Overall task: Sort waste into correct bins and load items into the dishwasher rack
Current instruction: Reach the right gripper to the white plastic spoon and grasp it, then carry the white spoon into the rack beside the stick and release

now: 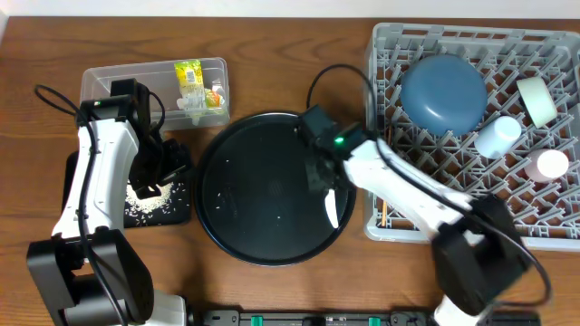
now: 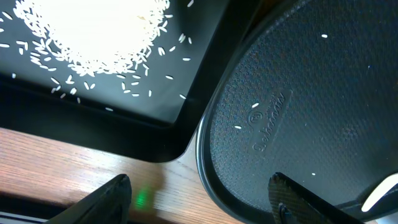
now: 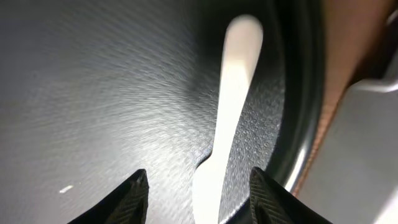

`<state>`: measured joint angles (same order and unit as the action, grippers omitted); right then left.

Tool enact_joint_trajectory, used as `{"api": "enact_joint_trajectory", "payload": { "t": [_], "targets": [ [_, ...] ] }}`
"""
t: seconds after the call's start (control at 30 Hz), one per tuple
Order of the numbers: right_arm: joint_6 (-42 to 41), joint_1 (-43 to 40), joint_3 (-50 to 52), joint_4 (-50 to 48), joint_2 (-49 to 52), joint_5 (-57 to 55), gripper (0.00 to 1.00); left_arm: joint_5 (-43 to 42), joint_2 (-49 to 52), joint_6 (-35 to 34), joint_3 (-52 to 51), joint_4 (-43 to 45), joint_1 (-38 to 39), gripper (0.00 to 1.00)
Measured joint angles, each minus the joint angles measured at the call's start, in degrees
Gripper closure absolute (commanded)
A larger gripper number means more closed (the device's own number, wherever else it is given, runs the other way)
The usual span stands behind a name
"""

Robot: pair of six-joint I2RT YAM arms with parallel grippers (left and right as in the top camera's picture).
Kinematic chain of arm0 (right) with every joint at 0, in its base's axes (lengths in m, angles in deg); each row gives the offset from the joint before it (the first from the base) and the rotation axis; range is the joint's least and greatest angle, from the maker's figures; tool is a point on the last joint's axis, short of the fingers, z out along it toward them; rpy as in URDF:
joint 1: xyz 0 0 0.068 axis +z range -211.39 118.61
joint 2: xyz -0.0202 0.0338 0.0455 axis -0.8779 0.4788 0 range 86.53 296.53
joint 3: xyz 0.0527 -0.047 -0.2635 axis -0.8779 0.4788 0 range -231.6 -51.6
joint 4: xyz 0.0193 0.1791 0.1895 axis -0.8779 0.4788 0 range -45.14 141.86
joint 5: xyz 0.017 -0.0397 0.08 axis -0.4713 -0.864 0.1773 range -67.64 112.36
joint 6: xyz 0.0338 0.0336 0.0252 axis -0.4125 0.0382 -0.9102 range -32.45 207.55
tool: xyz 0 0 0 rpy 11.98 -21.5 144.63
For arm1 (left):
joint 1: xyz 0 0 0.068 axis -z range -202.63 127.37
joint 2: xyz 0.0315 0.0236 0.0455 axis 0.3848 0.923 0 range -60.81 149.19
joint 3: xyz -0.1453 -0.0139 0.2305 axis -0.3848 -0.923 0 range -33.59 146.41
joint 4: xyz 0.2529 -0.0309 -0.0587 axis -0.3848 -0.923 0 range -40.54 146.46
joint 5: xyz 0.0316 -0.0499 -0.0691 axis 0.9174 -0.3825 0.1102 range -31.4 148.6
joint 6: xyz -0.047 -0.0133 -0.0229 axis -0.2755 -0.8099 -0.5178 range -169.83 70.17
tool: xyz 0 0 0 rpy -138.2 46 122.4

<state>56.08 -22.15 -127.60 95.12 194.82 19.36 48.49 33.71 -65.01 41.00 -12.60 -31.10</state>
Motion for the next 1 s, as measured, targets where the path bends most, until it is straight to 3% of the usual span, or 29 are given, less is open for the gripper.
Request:
{"api": "enact_joint_trajectory", "payload": {
  "t": [0.2,0.3,0.43,0.67,1.0],
  "targets": [
    [-3.02,0.04,0.02,-0.59,6.71,-0.39,0.51,0.00,0.00,0.00,0.00,0.02,0.00,0.28],
    [-3.32,0.04,-0.28,-0.90,6.99,-0.61,0.57,0.02,0.00,0.00,0.00,0.07,0.00,0.28],
    [-3.78,0.11,-0.96,-0.92,7.58,0.33,0.80,0.00,0.00,0.00,0.00,0.04,0.00,0.28],
    [-4.11,0.11,-1.20,-0.48,7.74,0.72,0.93,0.02,0.00,0.00,0.00,0.09,0.00,0.28],
    [-4.33,0.09,-1.40,0.61,7.74,0.28,0.96,0.02,0.00,0.00,0.00,0.07,0.00,0.28]
  ]
}}
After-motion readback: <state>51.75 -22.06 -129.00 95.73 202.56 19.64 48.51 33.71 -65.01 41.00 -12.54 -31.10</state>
